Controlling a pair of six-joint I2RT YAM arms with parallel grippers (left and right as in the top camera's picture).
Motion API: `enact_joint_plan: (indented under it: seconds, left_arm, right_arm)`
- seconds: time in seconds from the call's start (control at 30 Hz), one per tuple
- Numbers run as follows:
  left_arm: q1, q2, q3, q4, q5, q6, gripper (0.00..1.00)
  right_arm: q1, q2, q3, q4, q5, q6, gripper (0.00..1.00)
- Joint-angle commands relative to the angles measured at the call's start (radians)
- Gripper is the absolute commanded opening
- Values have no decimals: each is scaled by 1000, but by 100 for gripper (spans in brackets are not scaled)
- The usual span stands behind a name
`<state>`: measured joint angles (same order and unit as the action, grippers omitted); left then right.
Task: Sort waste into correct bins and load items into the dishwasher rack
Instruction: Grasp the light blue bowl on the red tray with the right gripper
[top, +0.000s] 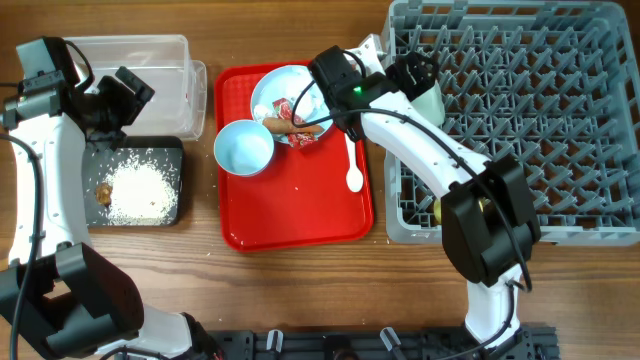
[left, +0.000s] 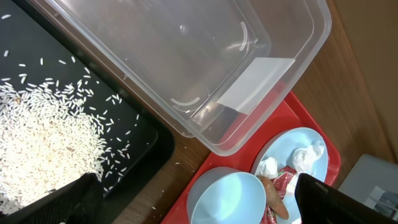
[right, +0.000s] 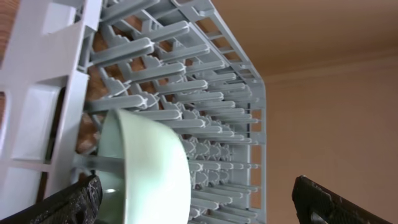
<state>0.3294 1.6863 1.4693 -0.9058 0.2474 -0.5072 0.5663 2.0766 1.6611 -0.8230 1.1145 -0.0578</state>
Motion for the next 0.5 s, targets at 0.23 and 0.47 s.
enact_joint_plan:
  seconds: [0.23,0.47]
  left_arm:
    - [5,-17,14,-1,-11,5,100]
    - [5,-17,14,-1,-11,5,100]
  right_arm:
    - [3,-278,16,211,-1078,271,100]
    - [72,-56,-34,276,-1284,721,71]
